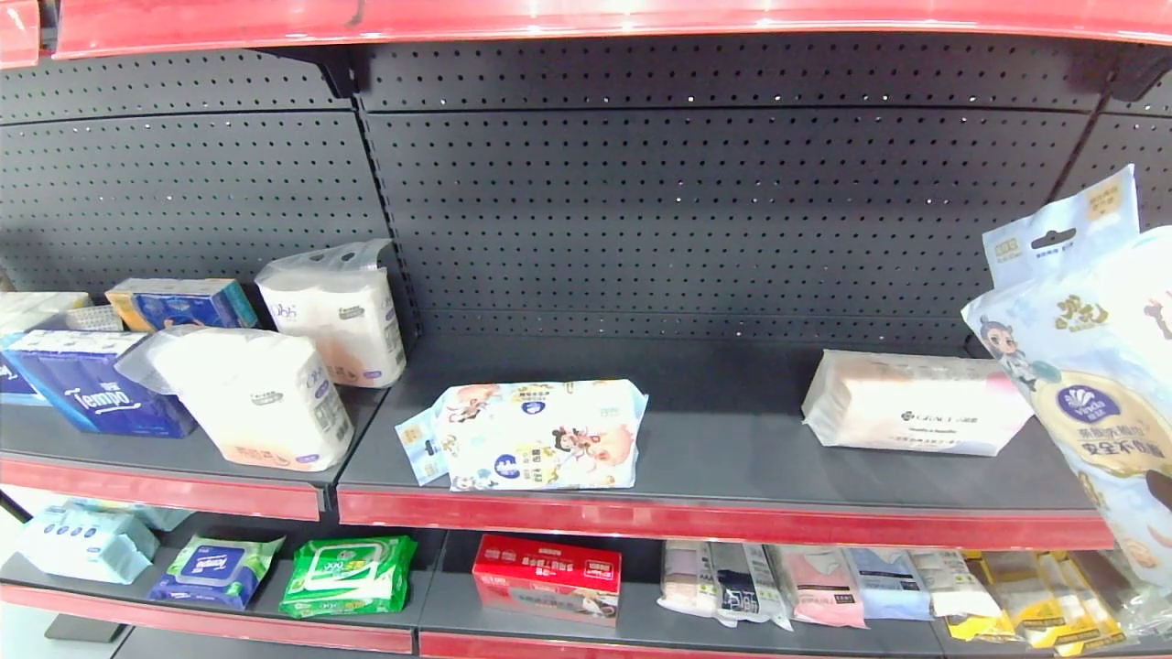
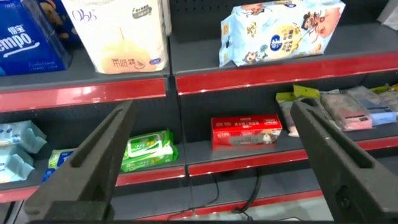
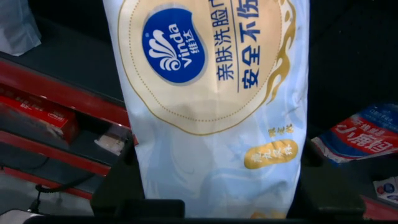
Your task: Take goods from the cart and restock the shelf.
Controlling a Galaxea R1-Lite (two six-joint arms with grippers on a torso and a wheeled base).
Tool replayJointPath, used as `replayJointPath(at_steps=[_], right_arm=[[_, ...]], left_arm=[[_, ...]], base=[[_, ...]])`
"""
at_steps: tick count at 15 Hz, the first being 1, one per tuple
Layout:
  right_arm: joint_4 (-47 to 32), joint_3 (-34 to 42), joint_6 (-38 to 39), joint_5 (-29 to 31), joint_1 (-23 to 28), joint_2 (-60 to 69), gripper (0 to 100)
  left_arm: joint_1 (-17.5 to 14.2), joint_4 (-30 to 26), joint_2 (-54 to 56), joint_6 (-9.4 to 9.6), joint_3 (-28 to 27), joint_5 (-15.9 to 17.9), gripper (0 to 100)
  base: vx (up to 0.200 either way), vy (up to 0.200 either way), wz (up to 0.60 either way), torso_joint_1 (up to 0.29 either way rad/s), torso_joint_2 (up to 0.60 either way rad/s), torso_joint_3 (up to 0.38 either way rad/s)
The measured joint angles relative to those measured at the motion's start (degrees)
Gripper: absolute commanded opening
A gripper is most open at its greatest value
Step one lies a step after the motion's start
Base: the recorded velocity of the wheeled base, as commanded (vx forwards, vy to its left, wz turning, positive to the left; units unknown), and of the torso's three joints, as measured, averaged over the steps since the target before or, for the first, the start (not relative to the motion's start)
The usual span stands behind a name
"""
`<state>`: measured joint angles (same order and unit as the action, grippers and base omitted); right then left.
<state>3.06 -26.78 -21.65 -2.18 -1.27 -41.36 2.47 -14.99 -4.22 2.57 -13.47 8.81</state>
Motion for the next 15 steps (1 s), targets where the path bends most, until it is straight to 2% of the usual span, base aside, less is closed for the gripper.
replayJointPath(at_steps=[1, 6, 10, 12, 13, 15], right_arm=[[0.0, 0.0, 0.0, 0.0, -0.1, -0.2, 0], [-0.1, 0.2, -0.1, 0.0, -0.1, -0.6, 0], [-0.1, 0.4, -0.8, 0.0, -0.1, -0.7, 0], [0.0, 0.5, -1.9, 0.0, -0.1, -0.8, 0], [-0.1, 0.3, -1.9, -0.1, -0.2, -1.3, 0], [0.2, -1.3, -1.9, -0.2, -0.2, -3.0, 0]], left_arm=[[0.0, 0.0, 0.1, 0.4, 0.3, 0.0, 100], [-2.0, -0.1, 2.7, 3.45, 2.8, 2.2, 100], [-2.5, 0.0, 4.1, 3.56, 3.5, 2.3, 100], [-2.5, 0.2, 4.3, 3.99, 4.2, 2.2, 100], [-2.5, 0.6, 4.3, 5.08, 4.9, 2.4, 100], [-2.5, 1.1, 4.3, 5.45, 5.4, 2.9, 100]], base=[[0.0, 0.0, 0.0, 0.0, 0.0, 0.0], [0.0, 0.0, 0.6, 0.004, 0.0, 0.003], [0.0, 0.0, 0.6, 0.004, 0.0, 0.001], [0.0, 0.0, 0.0, 0.0, 0.0, 0.0], [0.0, 0.0, 0.0, 0.0, 0.0, 0.0], [0.0, 0.0, 0.0, 0.0, 0.0, 0.0]])
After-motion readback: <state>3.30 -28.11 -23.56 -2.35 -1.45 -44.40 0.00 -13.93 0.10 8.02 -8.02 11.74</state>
